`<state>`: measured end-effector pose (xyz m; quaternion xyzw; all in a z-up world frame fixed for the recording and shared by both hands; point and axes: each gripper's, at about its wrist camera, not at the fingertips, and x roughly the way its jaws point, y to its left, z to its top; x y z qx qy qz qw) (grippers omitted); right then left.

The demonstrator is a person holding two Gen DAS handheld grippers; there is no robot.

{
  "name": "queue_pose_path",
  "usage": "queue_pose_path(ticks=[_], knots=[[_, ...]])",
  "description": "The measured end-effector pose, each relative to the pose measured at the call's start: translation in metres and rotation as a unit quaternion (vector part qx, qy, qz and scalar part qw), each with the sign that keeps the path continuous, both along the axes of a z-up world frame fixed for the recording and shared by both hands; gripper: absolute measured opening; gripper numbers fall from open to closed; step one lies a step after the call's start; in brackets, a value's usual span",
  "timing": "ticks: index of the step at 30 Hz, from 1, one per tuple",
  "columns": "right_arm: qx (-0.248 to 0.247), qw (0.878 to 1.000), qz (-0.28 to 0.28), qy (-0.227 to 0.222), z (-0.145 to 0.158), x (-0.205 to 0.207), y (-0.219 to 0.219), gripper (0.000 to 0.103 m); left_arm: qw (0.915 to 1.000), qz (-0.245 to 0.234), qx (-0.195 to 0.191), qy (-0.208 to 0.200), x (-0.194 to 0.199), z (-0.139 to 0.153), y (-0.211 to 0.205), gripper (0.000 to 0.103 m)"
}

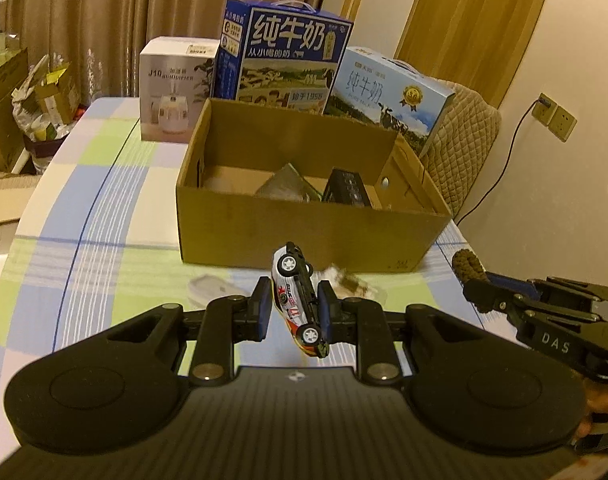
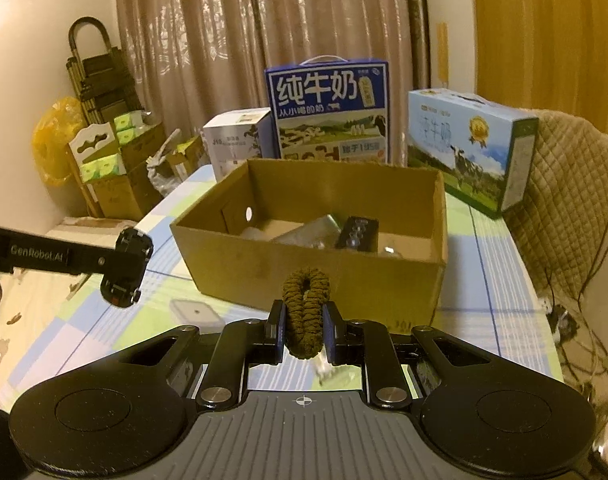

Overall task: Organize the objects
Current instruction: 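Carry the toy car and hair tie toward the cardboard box, then lower the toy car into the box and open the left tool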

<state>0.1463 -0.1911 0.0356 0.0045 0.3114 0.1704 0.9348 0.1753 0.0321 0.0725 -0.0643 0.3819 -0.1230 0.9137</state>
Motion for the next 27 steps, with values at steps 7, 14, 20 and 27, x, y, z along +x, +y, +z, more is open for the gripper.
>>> queue_pose_path(ticks=[7, 14, 20, 27], knots=[[-0.001, 1.000, 0.011, -0.008, 0.013, 0.034, 0.004, 0.016, 0.9998, -0.012, 0.013, -0.011, 0.040, 0.014, 0.000, 0.019], [-0.002, 1.000, 0.016, -0.013, 0.022, 0.073, 0.006, 0.016, 0.9995, -0.018, 0.022, -0.017, 0.076, 0.022, 0.002, 0.019], [0.002, 1.000, 0.016, -0.010, 0.023, 0.105, 0.012, 0.016, 0.9994, -0.019, 0.025, -0.013, 0.108, 0.022, 0.006, 0.020], [0.008, 1.000, 0.010, -0.003, 0.020, 0.137, 0.014, 0.016, 0.9992, -0.020, 0.033, -0.012, 0.143, 0.019, 0.005, 0.020]])
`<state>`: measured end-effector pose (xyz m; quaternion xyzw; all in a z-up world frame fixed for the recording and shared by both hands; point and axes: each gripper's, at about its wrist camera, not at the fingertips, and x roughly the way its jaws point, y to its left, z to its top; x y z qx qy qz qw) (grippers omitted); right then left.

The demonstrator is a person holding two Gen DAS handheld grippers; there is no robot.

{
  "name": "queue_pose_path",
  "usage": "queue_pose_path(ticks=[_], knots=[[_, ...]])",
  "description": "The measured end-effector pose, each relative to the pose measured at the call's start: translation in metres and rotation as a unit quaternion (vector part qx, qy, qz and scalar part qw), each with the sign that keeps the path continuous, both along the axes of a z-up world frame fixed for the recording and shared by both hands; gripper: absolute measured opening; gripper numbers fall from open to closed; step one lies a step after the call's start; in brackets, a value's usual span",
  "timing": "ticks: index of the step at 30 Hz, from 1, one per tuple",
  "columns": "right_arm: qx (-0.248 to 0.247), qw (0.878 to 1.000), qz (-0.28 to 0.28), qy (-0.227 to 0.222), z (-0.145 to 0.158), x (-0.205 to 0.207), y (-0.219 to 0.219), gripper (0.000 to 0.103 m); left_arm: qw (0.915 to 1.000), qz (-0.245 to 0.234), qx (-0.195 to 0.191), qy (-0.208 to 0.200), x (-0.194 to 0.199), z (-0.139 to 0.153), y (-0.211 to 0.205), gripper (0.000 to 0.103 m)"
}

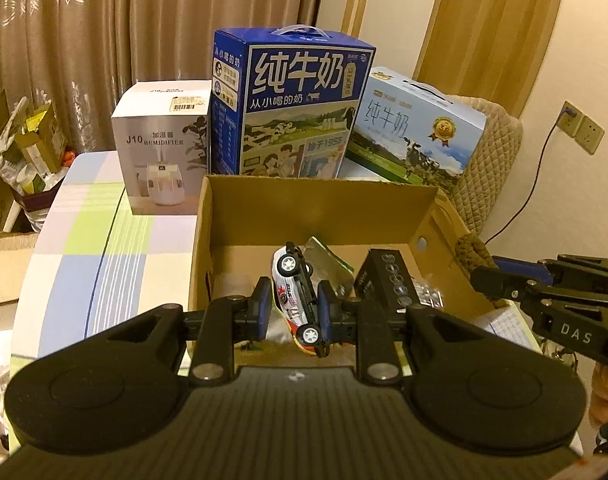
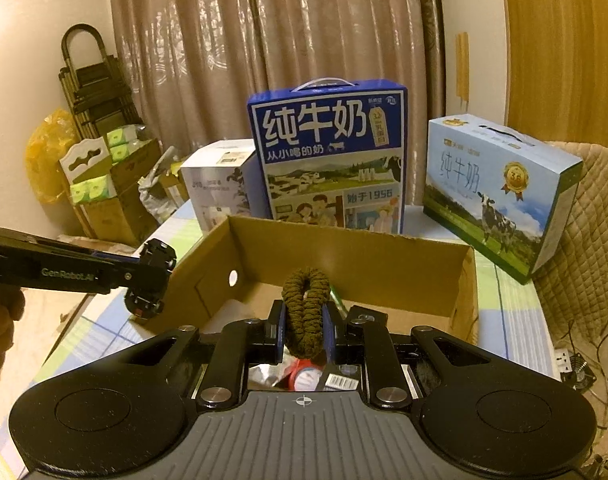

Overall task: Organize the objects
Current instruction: 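Lower the toy car into the box and open the left tool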

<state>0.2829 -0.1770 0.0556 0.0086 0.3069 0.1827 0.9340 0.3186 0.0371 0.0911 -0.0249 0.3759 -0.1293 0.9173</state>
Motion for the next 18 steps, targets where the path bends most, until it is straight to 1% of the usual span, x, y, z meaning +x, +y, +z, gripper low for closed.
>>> queue_pose_path(ticks=[7, 8, 10, 13, 18], knots=[[0.004, 1.000, -0.004, 0.010, -0.011, 0.011, -0.003, 0.016, 0.9999, -0.004, 0.008, 0.006, 0.030, -0.016, -0.006, 0.021], [0.005, 1.000, -0.005, 0.012, -0.014, 0.012, -0.004, 0.016, 0.9999, 0.000, 0.008, 0.007, 0.034, -0.019, -0.005, 0.028], [0.006, 1.000, -0.007, 0.016, -0.018, 0.012, -0.006, 0.016, 0.9999, 0.012, 0.005, 0.010, 0.039, -0.023, -0.003, 0.040], [0.010, 1.000, -0.011, 0.022, -0.023, 0.013, -0.010, 0.016, 0.9997, 0.020, -0.003, 0.010, 0.039, -0.026, 0.004, 0.040], [0.015, 1.000, -0.011, 0.025, -0.024, 0.013, -0.008, 0.016, 0.9995, 0.029, -0.004, 0.013, 0.032, -0.029, 0.013, 0.041]])
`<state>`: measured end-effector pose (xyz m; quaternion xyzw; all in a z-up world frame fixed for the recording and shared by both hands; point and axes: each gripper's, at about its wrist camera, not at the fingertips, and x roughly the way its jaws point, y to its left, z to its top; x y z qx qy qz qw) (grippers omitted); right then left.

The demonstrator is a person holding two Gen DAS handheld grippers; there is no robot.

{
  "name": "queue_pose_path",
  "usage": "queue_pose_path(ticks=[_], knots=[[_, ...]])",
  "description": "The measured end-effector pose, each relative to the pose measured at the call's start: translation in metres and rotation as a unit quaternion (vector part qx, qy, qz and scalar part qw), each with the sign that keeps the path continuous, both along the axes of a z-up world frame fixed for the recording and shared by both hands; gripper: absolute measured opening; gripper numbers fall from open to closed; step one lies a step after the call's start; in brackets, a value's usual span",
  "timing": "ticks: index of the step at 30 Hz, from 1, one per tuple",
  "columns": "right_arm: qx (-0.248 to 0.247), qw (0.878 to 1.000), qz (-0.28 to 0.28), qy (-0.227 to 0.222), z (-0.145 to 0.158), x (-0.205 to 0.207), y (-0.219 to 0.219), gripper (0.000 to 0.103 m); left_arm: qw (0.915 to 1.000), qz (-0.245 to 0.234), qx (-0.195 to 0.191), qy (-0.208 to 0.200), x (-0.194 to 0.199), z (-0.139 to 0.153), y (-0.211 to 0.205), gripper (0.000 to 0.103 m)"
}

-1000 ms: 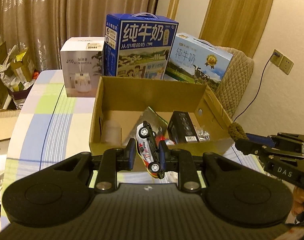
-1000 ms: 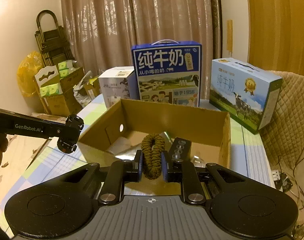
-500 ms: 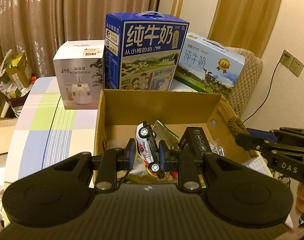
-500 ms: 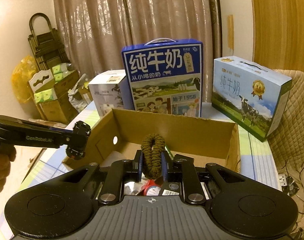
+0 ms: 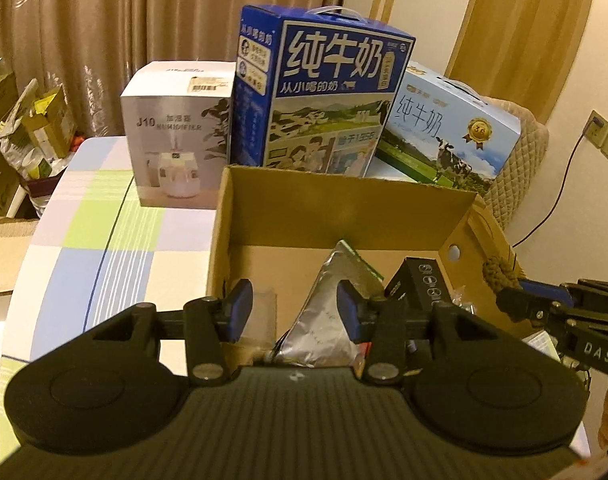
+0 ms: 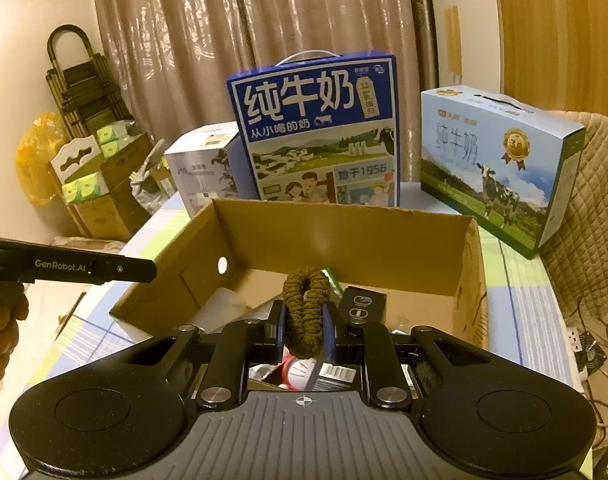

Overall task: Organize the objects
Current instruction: 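Lower the toy car into the box and open the left tool, then open the right tool to drop the brown hair tie into the box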

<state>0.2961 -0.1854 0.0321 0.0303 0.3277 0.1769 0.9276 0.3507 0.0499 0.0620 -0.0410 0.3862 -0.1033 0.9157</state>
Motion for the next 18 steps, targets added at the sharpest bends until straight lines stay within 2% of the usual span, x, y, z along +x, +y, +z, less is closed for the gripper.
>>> queue_pose_path(ticks=[7, 8, 10, 11, 14, 18], knots=[[0.019, 1.000, 0.006, -0.002, 0.006, 0.010, 0.005, 0.017, 1.0000, 0.003, -0.006, -0.006, -0.010, 0.003, 0.005, 0.047], [0.031, 0.999, 0.015, -0.004, 0.006, 0.012, 0.005, 0.023, 1.0000, 0.003, -0.007, -0.007, -0.012, 0.003, 0.005, 0.048], [0.059, 0.998, 0.017, -0.011, 0.006, 0.015, 0.001, 0.063, 0.9999, 0.002, -0.009, -0.008, -0.015, 0.003, 0.005, 0.050], [0.069, 0.997, 0.005, -0.019, 0.007, 0.014, -0.002, 0.068, 0.9999, 0.002, -0.009, -0.008, -0.016, 0.003, 0.005, 0.053], [0.086, 0.996, -0.005, -0.018, 0.010, 0.009, -0.009, 0.068, 0.9999, 0.005, -0.005, -0.010, -0.022, 0.003, 0.007, 0.060], [0.079, 0.997, -0.013, -0.020, 0.010, -0.010, -0.015, 0.068, 0.9998, 0.011, -0.004, -0.015, -0.035, 0.002, 0.013, 0.067]])
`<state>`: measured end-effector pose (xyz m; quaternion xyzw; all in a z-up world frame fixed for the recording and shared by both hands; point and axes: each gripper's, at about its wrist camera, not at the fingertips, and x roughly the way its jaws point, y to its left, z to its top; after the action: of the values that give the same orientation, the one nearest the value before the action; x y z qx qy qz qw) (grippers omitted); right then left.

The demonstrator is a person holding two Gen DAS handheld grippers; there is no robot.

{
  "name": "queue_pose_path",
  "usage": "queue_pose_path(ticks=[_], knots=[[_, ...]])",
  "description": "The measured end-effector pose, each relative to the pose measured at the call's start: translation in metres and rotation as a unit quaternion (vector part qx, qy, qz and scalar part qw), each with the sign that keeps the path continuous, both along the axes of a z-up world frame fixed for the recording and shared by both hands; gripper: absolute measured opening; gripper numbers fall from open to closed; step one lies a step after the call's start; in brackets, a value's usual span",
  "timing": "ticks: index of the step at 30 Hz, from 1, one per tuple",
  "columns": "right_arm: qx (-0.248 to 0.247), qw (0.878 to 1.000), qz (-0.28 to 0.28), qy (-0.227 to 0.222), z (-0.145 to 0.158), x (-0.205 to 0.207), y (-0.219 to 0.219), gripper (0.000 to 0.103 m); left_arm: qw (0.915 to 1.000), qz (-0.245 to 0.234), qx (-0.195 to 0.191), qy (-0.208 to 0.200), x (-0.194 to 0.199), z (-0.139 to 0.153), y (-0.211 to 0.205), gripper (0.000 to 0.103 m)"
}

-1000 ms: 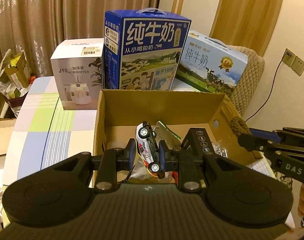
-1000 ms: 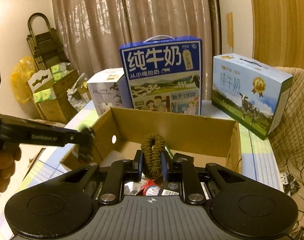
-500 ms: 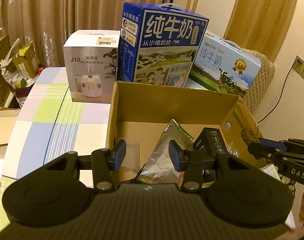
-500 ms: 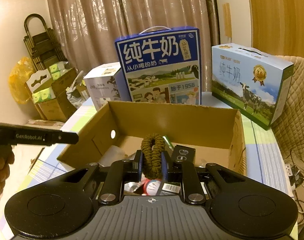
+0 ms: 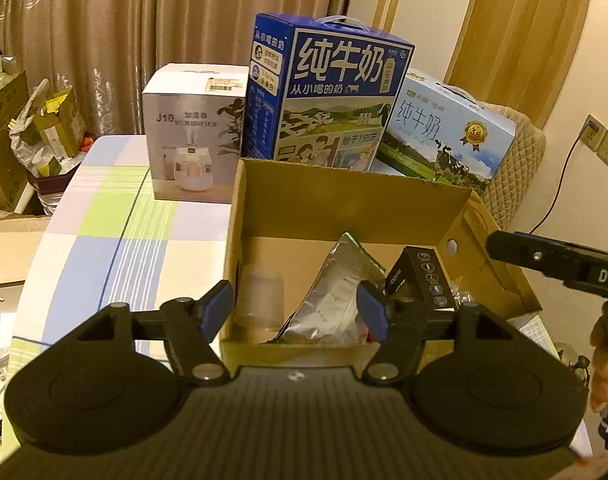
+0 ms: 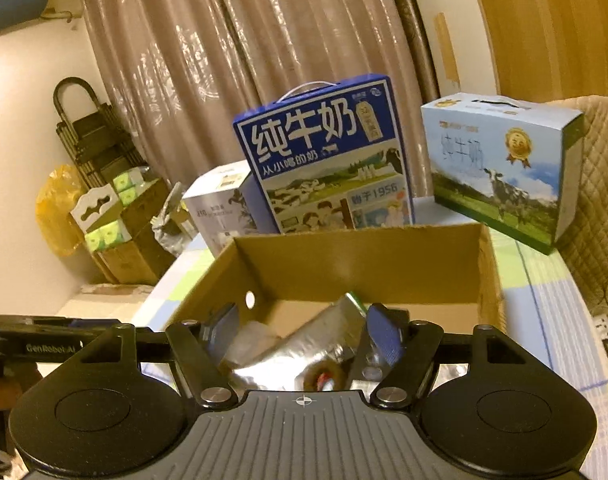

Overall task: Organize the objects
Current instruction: 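Open the right tool to drop the brown hair tie into the box, then withdraw both open tools from the box back over the table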

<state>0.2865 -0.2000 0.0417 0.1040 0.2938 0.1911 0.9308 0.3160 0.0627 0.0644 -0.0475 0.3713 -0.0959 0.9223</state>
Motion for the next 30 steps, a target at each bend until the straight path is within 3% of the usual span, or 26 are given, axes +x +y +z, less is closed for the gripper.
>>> queue_pose_path(ticks=[12, 23, 30], knots=[[0.023, 0.998, -0.044, 0.045, -0.013, -0.098, -0.017, 0.068, 0.9995, 0.031, -0.009, 0.006, -0.069, -0.007, 0.017, 0.078], [-0.002, 0.996, -0.055, 0.072, -0.009, -0.185, -0.022, 0.068, 0.9973, 0.072, 0.008, -0.004, -0.165, 0.002, 0.018, 0.101], [-0.010, 0.996, -0.053, 0.068, -0.003, -0.217, -0.022, 0.068, 0.9966, 0.081, 0.010, 0.005, -0.217, 0.001, 0.020, 0.102]])
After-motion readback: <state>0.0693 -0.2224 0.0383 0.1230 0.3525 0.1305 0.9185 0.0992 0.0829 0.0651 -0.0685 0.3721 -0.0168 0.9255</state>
